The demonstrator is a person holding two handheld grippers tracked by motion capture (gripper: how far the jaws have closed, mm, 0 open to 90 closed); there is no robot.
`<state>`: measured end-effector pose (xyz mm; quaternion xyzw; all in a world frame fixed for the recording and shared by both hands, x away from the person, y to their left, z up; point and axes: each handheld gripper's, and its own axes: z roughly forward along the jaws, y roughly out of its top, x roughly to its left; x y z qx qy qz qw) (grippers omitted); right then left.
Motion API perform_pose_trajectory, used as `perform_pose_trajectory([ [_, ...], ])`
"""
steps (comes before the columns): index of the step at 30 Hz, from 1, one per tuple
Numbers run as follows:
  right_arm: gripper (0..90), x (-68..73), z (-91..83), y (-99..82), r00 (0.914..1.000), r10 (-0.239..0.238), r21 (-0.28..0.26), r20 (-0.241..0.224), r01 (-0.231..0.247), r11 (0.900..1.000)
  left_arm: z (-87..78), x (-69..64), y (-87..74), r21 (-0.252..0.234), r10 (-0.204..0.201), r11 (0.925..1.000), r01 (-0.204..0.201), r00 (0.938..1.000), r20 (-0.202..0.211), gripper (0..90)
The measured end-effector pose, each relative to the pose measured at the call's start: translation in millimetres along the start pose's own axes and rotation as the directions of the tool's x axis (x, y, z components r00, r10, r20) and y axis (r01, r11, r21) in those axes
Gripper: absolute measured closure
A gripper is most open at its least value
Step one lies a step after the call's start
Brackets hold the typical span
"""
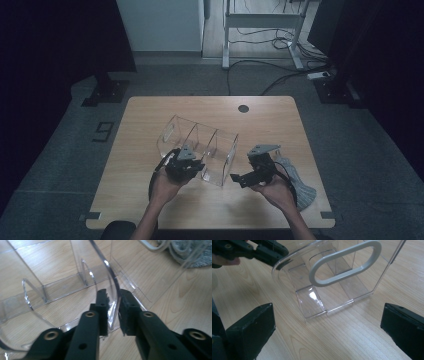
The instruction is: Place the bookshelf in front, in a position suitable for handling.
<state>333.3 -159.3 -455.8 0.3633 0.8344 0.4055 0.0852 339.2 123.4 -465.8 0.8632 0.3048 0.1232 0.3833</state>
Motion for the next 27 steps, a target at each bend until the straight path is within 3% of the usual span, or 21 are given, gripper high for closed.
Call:
perform_pose_trajectory([
  [1, 0.0, 0.4, 0.9, 0.7, 1.0000, -0.001, 0.004, -0.004, 0.001, 1.0000, -1.7, -0.4, -0.4, 0.003, 0.005, 1.0000, -0.004, 1.0000, -0.008, 69.7],
  [2, 0.0, 1.6, 3.2, 2.1, 1.0000, 0.001, 0.005, -0.001, -0.001, 1.0000, -6.4, -0.4, -2.5, -0.003, 0.008, 1.0000, -0.008, 0.9997, -0.021, 61.7],
  [5, 0.0, 3.4, 6.7, 4.1, 1.0000, -0.002, 0.010, 0.001, 0.002, 0.9999, -12.4, 1.4, -6.2, -0.016, -0.005, 0.9999, 0.005, 0.9998, -0.018, 50.1],
  [7, 0.0, 4.2, 7.7, 5.0, 1.0000, -0.001, 0.012, 0.001, 0.001, 0.9999, -19.3, 4.1, -10.9, -0.030, -0.014, 0.9994, 0.014, 0.9998, -0.016, 47.3],
  [8, 0.0, 5.5, 10.0, 6.7, 1.0000, -0.006, 0.010, 0.000, 0.006, 0.9999, -25.5, 7.2, -15.8, -0.038, -0.020, 0.9991, 0.020, 0.9998, -0.009, 38.5],
  [14, 0.0, 10.4, 16.6, 11.9, 0.9998, -0.015, 0.018, 0.015, 0.015, 0.9997, -40.1, 13.6, -27.2, -0.048, -0.046, 0.9978, 0.045, 0.9989, -0.013, 16.2],
  [22, 0.0, 15.8, 28.6, 21.3, 0.9986, 0.004, 0.019, 0.053, -0.005, 0.9998, -61.0, 27.0, -43.6, -0.051, -0.078, 0.9959, 0.075, 0.9949, -0.064, 2.4],
  [27, 3.0, 18.0, 33.3, 24.9, 0.9973, 0.005, 0.022, 0.074, -0.007, 0.9997, -69.9, 38.6, -54.9, -0.049, -0.088, 0.9953, 0.084, 0.9915, -0.096, 0.2],
])
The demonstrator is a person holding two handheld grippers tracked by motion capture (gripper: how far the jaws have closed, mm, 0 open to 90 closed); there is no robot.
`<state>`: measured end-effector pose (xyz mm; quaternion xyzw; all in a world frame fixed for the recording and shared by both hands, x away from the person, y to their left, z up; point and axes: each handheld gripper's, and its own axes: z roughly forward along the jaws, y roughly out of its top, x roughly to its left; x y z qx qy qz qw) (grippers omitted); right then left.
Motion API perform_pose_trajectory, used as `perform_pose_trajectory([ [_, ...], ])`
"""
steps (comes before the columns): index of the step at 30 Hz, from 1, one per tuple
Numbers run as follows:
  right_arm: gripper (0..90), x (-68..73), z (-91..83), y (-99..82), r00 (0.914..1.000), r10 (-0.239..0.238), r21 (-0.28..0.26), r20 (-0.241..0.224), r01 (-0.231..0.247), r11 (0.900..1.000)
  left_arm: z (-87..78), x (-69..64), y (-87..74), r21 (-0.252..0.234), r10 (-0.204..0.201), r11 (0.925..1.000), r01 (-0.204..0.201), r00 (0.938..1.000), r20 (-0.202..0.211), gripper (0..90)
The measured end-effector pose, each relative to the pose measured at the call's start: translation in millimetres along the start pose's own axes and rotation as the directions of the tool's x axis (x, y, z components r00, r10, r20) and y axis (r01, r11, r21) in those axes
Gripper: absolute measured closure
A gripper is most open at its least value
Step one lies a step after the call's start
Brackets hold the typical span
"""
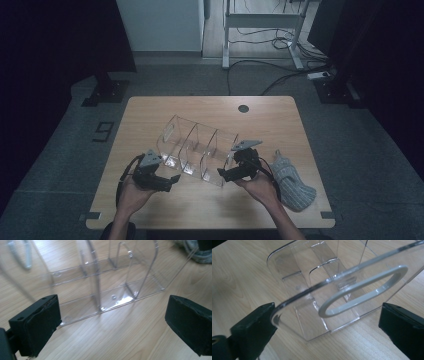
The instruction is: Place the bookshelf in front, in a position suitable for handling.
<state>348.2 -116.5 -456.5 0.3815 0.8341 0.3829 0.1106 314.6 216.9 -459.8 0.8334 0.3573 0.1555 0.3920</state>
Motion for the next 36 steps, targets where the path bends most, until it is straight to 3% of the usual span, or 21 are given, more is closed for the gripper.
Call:
perform_pose_trajectory([
  [4, 11.1, 1.0, 3.0, 3.1, 0.9998, -0.003, 0.003, 0.020, 0.003, 1.0000, -3.6, 13.5, -8.8, -0.001, -0.027, 0.9996, 0.027, 0.9995, -0.018, 0.0],
  [13, 22.5, -2.6, -4.0, 1.2, 0.9995, 0.006, 0.004, 0.032, -0.007, 1.0000, -3.2, 23.0, -17.8, 0.007, -0.047, 0.9989, 0.047, 0.9980, -0.043, 0.0],
  [23, 37.4, -25.8, -19.1, -7.0, 0.9964, 0.057, -0.006, 0.063, -0.057, 0.9984, -6.1, 28.1, -21.9, -0.013, -0.066, 0.9978, 0.065, 0.9962, -0.057, 0.0],
  [26, 49.0, -35.3, -25.7, -9.1, 0.9950, 0.068, 0.005, 0.074, -0.068, 0.9976, -5.2, 27.7, -23.1, -0.010, -0.069, 0.9976, 0.069, 0.9955, -0.065, 0.0],
  [36, 66.7, -57.4, -39.4, -14.8, 0.9847, 0.085, 0.000, 0.152, -0.086, 0.9963, -4.4, 28.7, -24.9, -0.013, -0.108, 0.9941, 0.107, 0.9928, -0.053, 0.0],
])
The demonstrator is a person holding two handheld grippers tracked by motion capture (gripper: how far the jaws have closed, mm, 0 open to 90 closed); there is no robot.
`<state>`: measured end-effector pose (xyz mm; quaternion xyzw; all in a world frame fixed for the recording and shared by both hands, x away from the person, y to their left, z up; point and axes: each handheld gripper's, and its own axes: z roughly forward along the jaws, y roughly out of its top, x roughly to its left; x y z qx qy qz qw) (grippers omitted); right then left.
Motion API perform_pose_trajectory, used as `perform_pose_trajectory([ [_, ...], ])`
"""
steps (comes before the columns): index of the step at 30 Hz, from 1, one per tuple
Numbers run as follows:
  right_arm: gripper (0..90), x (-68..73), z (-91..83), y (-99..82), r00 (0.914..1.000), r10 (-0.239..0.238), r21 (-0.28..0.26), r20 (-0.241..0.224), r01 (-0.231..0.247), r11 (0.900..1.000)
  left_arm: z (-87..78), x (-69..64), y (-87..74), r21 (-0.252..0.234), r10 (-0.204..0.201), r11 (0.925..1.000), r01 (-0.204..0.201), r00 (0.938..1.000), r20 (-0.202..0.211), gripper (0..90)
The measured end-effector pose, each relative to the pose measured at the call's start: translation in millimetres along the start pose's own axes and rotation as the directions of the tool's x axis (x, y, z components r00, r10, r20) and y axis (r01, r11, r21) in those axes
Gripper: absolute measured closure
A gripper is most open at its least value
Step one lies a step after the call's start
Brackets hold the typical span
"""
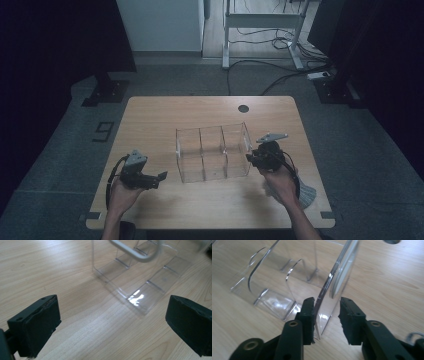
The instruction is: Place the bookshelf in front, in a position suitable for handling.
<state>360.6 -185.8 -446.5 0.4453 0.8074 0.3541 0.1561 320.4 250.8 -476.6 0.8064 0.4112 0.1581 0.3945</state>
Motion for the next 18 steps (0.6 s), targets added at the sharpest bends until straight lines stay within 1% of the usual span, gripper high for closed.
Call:
perform_pose_trajectory([
  [1, 66.7, 0.0, 0.0, 0.0, 1.0000, 0.000, 0.000, 0.000, 0.000, 1.0000, 0.0, 0.0, 0.0, 0.000, 0.000, 1.0000, 0.000, 1.0000, 0.000, 0.0],
  [2, 70.4, -5.5, -1.2, -0.9, 1.0000, 0.006, 0.001, 0.004, -0.006, 1.0000, 0.8, -0.5, -0.2, 0.002, 0.001, 1.0000, -0.001, 1.0000, 0.000, 0.0],
  [4, 72.2, -8.2, -1.9, -1.2, 0.9999, 0.011, 0.003, 0.003, -0.011, 0.9999, 2.1, -1.4, 0.1, 0.008, 0.003, 1.0000, -0.003, 1.0000, -0.003, 0.0],
  [5, 74.4, -11.0, -2.6, -1.5, 0.9999, 0.014, 0.004, -0.003, -0.014, 0.9999, 2.7, -2.2, 0.6, 0.007, 0.000, 1.0000, 0.000, 1.0000, -0.005, 0.0],
  [6, 78.5, -15.9, -3.6, -1.9, 0.9999, 0.013, 0.005, -0.002, -0.013, 0.9999, 3.4, -4.2, 1.7, 0.004, 0.004, 1.0000, -0.004, 1.0000, -0.006, 0.2],
  [9, 80.1, -19.6, -4.4, -2.3, 0.9999, 0.016, 0.006, 0.003, -0.016, 0.9999, 3.7, -6.0, 3.1, 0.004, 0.013, 0.9999, -0.013, 0.9999, 0.000, 0.2],
  [10, 81.2, -23.7, -4.9, -2.5, 0.9999, 0.014, 0.006, 0.001, -0.014, 0.9999, 3.9, -7.8, 4.4, -0.001, 0.018, 0.9998, -0.018, 0.9998, 0.004, 0.1],
  [13, 82.1, -27.8, -5.0, -3.0, 1.0000, 0.002, 0.001, -0.004, -0.002, 1.0000, 3.9, -9.5, 6.5, -0.010, 0.025, 0.9996, -0.025, 0.9996, 0.014, 0.0],
  [15, 82.3, -28.9, -4.4, -2.8, 0.9999, -0.003, -0.001, -0.010, 0.003, 1.0000, 3.9, -10.1, 7.1, -0.012, 0.028, 0.9995, -0.028, 0.9995, 0.015, 0.2],
  [18, 83.1, -28.2, -2.5, -0.3, 0.9999, -0.015, 0.002, -0.001, 0.015, 0.9999, 4.9, -13.4, 8.8, -0.013, 0.044, 0.9989, -0.044, 0.9989, 0.016, 1.5],
])
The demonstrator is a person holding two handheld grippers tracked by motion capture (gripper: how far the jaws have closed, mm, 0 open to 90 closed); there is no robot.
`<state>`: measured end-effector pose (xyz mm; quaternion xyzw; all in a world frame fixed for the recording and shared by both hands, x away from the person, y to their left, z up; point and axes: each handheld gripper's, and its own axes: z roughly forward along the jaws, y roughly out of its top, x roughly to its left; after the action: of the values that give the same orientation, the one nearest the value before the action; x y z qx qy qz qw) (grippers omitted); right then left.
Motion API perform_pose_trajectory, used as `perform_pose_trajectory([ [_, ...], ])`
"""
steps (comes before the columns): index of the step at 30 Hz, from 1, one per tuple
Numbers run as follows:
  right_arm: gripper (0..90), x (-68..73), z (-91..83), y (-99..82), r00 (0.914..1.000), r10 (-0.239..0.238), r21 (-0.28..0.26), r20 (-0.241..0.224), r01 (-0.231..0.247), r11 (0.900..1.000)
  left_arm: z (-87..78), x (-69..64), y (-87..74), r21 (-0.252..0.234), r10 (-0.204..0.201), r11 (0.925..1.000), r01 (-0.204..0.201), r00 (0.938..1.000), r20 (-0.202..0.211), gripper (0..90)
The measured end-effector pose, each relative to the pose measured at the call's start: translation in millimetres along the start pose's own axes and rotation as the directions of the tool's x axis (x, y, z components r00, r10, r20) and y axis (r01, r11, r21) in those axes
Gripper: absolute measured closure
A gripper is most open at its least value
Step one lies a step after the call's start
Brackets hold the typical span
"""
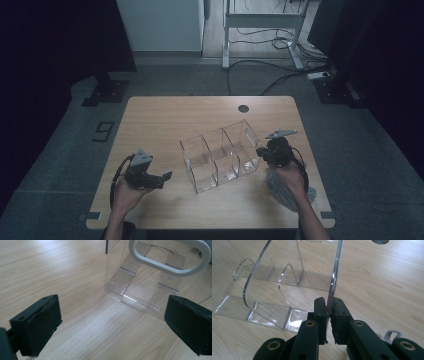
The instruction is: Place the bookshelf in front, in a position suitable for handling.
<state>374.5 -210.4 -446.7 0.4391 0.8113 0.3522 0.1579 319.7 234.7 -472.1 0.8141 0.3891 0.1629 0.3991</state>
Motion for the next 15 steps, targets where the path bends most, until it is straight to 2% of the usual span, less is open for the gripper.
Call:
perform_pose_trajectory([
  [12, 85.7, 9.4, 10.4, 10.7, 0.9988, -0.036, 0.015, -0.034, 0.036, 0.9992, -3.2, -4.4, 2.1, -0.040, 0.028, 0.9988, -0.028, 0.9995, 0.012, 4.9],
  [15, 86.6, 14.6, 14.6, 15.6, 0.9977, -0.054, 0.023, -0.039, 0.055, 0.9982, -4.6, -6.8, 2.9, -0.060, 0.037, 0.9976, -0.035, 0.9988, 0.030, 5.2],
])
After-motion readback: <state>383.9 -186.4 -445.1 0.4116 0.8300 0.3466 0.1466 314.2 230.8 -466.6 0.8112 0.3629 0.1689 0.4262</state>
